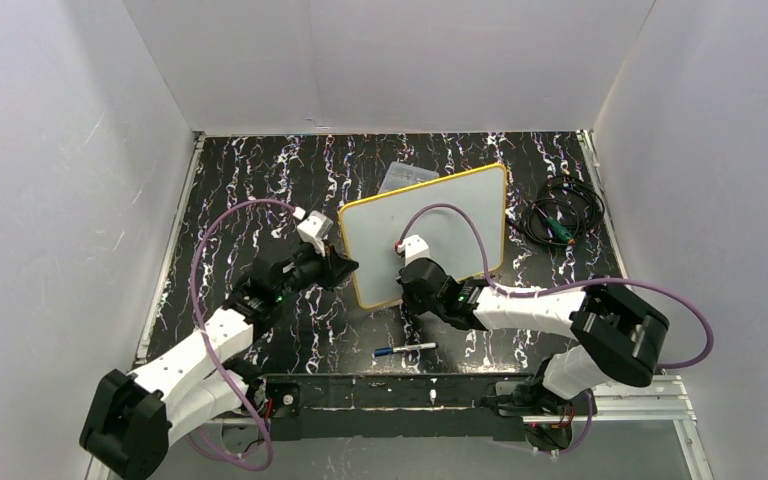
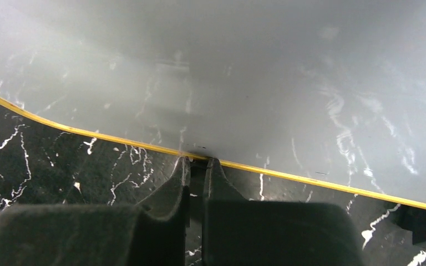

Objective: Write a sentence on the whiteboard
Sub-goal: Move the whiteboard to the center of the board.

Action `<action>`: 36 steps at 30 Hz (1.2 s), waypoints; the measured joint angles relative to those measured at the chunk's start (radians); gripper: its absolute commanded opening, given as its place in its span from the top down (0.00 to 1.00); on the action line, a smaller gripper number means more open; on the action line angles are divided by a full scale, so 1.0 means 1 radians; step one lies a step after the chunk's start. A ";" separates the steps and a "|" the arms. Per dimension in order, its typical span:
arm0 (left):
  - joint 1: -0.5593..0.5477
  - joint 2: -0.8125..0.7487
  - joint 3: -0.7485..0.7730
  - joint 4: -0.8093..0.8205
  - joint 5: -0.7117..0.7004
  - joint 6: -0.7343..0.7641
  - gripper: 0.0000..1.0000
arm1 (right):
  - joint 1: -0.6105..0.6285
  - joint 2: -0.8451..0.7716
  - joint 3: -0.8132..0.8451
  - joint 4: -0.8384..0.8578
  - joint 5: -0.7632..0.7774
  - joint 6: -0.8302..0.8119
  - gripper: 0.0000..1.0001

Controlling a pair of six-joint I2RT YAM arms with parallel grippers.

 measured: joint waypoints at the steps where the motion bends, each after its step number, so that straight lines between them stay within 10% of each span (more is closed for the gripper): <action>1: 0.001 -0.021 -0.012 -0.005 -0.013 -0.008 1.00 | 0.000 0.009 0.005 0.010 -0.009 -0.010 0.99; 6: 0.004 -0.092 -0.043 -0.042 -0.051 -0.039 0.98 | 0.003 0.024 0.015 0.032 -0.046 -0.040 0.76; 13: 0.003 -0.093 -0.025 -0.168 -0.093 -0.058 0.62 | 0.016 -0.049 0.017 -0.044 -0.116 -0.035 0.49; 24: 0.003 -0.190 -0.002 -0.386 -0.147 -0.077 0.35 | 0.031 -0.335 -0.002 -0.192 -0.167 0.060 0.33; 36: -0.147 -0.347 0.110 -0.617 -0.214 -0.111 0.39 | -0.152 -0.422 -0.010 -0.378 -0.108 0.069 0.19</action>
